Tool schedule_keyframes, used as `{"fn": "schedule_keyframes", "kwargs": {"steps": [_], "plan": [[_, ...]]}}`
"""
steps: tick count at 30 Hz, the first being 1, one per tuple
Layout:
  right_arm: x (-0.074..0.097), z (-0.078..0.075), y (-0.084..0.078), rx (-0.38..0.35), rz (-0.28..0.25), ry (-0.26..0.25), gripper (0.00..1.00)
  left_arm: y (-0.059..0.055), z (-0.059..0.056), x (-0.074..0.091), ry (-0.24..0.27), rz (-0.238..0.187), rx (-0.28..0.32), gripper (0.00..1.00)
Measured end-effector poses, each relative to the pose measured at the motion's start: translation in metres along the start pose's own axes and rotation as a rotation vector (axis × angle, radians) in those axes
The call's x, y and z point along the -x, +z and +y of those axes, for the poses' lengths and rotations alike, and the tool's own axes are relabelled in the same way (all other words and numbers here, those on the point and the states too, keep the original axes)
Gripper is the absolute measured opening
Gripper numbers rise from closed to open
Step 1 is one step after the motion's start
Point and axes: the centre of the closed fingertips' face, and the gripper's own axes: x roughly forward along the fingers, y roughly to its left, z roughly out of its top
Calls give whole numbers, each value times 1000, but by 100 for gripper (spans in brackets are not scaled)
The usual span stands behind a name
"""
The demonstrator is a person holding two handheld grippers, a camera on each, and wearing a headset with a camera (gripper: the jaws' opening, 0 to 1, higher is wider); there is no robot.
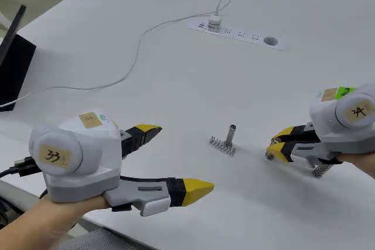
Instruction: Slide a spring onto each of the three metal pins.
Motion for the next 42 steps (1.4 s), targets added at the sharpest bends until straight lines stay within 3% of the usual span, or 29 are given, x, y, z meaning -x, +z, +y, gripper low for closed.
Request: {"fn": "schedule_keyframes", "kwargs": {"steps": [6, 15, 23, 30, 42], "plan": [[1, 0, 0, 20, 13, -10, 12, 0, 1, 0, 4, 1, 7, 86], [9, -3, 7, 22, -12, -34, 16, -2, -2, -1, -4, 16, -5, 86], [17, 6, 31, 17, -79, -46, 17, -1, 1, 1, 7, 6, 11, 85], [2, 26, 47, 47, -100, -1, 17, 1, 2, 2, 13, -1, 16, 85], [-22, 43, 46, 71, -57, 55, 17, 0, 4, 2, 19, 1, 9, 84]]}}
